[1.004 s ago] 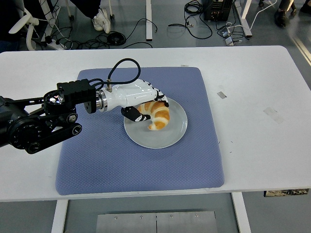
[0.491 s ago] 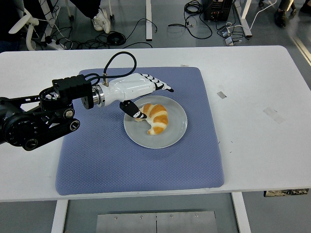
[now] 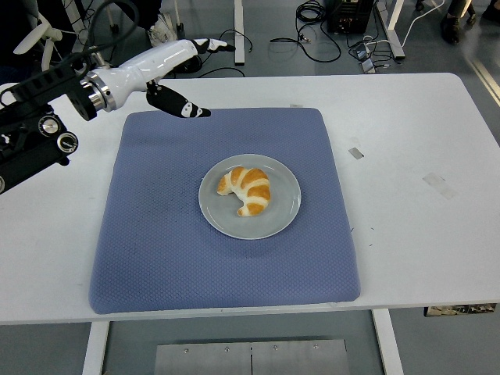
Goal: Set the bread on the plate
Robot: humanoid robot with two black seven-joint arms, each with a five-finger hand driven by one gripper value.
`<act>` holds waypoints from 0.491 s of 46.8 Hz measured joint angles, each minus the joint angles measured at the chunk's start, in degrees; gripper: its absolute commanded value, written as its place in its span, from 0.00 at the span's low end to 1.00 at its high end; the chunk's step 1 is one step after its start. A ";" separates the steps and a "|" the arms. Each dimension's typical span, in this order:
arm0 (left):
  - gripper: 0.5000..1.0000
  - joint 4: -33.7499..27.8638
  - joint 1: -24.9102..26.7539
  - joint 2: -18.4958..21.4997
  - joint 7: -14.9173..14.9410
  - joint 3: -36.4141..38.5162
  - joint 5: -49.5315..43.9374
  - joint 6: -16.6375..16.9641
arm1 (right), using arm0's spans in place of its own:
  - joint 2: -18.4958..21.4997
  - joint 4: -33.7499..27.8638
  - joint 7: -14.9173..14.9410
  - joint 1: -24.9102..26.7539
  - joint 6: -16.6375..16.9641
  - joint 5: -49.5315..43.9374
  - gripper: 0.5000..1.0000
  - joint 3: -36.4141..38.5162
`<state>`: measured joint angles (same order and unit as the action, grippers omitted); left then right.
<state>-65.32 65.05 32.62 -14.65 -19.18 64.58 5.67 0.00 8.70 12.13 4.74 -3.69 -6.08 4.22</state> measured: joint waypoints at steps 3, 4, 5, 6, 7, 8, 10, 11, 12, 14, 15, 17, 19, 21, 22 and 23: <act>0.84 0.52 0.09 2.33 -0.07 -1.20 -5.48 0.04 | 0.00 0.00 0.02 0.00 0.00 0.02 1.00 0.00; 0.84 0.72 0.09 2.96 -0.13 -1.54 -6.97 0.05 | 0.00 0.00 0.00 0.00 0.00 0.03 1.00 0.00; 0.84 0.98 0.10 3.61 -0.21 -1.85 -8.43 0.05 | 0.00 0.00 0.00 0.01 0.00 0.03 1.00 0.00; 0.84 1.27 0.10 4.23 -0.34 -2.06 -9.80 0.05 | 0.00 0.00 0.01 0.01 0.00 0.02 1.00 0.00; 0.84 1.68 0.10 4.92 -0.65 -2.18 -11.37 0.05 | 0.00 0.00 0.01 0.01 0.00 0.02 1.00 0.00; 0.84 2.01 0.07 5.33 -0.91 -2.23 -12.35 0.04 | 0.00 0.00 0.00 0.00 0.00 0.03 1.00 0.00; 0.84 3.06 -0.12 5.90 -1.51 -2.25 -14.48 -0.01 | 0.00 0.00 0.01 0.00 0.00 0.01 1.00 0.00; 0.84 3.52 -0.21 6.05 -1.76 -2.25 -15.22 -0.03 | 0.00 0.00 0.01 0.01 0.00 -0.01 1.00 0.00; 0.84 4.03 -0.33 6.19 -2.04 -2.25 -15.94 -0.06 | 0.00 0.00 0.00 0.01 0.00 -0.02 1.00 0.00; 0.84 5.31 -0.57 6.46 -2.67 -2.23 -17.52 -0.10 | 0.00 0.00 0.00 0.00 0.00 -0.03 1.00 0.00; 0.83 5.79 -0.69 6.60 -2.97 -2.20 -18.12 -0.10 | 0.00 0.00 0.01 0.00 0.00 -0.03 1.00 0.00; 0.84 6.76 -1.21 6.95 -3.47 -2.17 -19.72 -0.13 | 0.00 0.00 0.01 0.00 -0.01 -0.03 1.00 0.00; 0.84 7.31 -1.78 7.31 -3.87 -2.13 -21.32 -0.18 | 0.00 0.00 0.00 0.01 -0.01 -0.03 1.00 0.00; 0.84 7.67 -2.54 7.81 -4.35 -1.85 -23.05 -0.20 | 0.00 0.00 0.01 0.00 -0.02 -0.04 1.00 0.00; 0.84 7.77 -2.90 7.97 -4.47 -1.75 -23.53 -0.20 | 0.00 0.00 0.00 0.00 -0.02 -0.04 1.00 0.00; 0.84 7.81 -3.33 8.09 -4.57 -1.70 -23.85 -0.20 | 0.00 0.00 0.00 0.00 -0.02 -0.04 1.00 0.00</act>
<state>-57.50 61.72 40.71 -19.22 -20.89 40.73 5.47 0.00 8.70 12.13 4.75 -3.70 -6.12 4.22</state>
